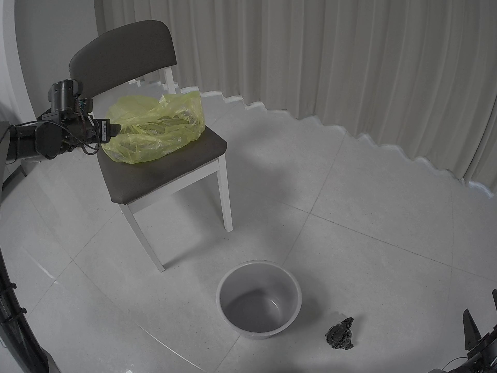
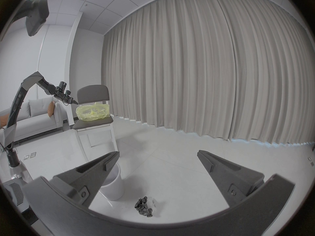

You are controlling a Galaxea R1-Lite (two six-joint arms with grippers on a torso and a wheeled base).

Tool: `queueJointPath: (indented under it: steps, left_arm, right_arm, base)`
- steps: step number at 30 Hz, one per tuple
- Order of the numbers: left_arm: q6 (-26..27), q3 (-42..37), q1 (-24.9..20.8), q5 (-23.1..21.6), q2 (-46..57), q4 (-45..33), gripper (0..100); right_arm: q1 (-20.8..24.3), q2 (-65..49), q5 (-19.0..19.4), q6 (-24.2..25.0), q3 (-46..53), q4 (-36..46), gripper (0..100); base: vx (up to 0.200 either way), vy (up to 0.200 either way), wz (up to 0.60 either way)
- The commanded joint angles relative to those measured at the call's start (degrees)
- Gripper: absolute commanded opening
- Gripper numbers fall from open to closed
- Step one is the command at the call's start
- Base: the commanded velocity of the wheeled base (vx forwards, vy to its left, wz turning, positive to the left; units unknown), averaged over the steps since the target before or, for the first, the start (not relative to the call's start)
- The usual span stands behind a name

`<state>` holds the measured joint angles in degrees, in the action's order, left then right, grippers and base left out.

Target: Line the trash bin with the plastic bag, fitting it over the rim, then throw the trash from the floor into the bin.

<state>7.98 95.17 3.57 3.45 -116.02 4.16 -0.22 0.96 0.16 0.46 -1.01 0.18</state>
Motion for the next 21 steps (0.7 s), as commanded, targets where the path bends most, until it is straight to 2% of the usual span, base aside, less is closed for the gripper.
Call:
queueJointPath:
  steps: [1, 21]
  left_arm:
    - [-0.07, 3.97, -0.32, -0.02, -3.51, -2.22, 100]
    - [-0.43, 14.16, -0.14, -0.02, -12.65, -4.6, 100]
  right_arm:
    - [-0.04, -0.96, 0.02, -0.02, 0.92, -0.01, 100]
    - [0.04, -0.96, 0.02, -0.02, 0.92, -0.09, 100]
  base:
    - [0.0, 0.0, 0.0]
    - [0.0, 0.0, 0.0]
